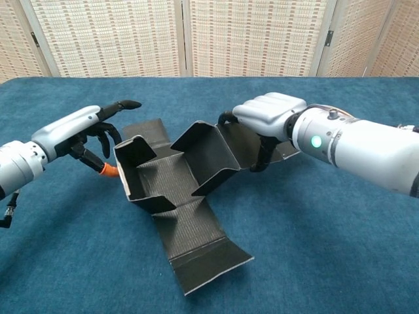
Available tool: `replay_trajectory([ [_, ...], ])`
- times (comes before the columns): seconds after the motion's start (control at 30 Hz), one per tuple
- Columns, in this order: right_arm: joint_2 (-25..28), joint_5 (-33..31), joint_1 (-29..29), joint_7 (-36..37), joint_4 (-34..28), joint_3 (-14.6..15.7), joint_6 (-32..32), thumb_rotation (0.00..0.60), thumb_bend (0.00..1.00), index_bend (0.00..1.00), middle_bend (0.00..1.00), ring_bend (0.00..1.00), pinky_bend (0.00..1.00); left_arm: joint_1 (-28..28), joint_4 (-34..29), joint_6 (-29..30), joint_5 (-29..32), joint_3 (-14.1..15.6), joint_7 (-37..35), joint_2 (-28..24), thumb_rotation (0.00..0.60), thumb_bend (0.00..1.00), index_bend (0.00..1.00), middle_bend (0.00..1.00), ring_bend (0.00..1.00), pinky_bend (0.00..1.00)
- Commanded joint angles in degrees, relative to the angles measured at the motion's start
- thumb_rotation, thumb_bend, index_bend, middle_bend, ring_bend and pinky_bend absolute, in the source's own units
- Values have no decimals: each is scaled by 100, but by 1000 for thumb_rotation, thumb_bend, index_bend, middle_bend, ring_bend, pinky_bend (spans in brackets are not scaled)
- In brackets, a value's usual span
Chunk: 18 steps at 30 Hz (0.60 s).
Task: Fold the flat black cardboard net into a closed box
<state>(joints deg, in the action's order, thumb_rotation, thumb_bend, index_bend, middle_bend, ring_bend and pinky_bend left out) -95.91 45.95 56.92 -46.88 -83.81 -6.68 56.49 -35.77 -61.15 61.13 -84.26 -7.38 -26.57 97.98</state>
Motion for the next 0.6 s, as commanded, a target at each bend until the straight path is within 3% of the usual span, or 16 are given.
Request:
replay_trajectory([
  [0.03, 138, 57, 184, -278, -141, 5, -121, 600, 233, 252, 335, 791, 980, -109, -291, -251, -134, 144, -315, -253, 600, 170, 0, 0, 453, 548],
  [0.23, 278, 179, 483, -749, -199, 128, -353, 600, 236, 252, 335, 792, 980, -294, -586, -598, -166, 215, -682, -471, 600, 171, 0, 0, 438, 549],
  [0.6, 456, 1142, 784, -990, -116, 490, -638, 600, 237, 252, 347, 793, 980, -742, -771, -1672, -4, 307, -1470, -794, 600, 171, 0, 0, 436, 607],
])
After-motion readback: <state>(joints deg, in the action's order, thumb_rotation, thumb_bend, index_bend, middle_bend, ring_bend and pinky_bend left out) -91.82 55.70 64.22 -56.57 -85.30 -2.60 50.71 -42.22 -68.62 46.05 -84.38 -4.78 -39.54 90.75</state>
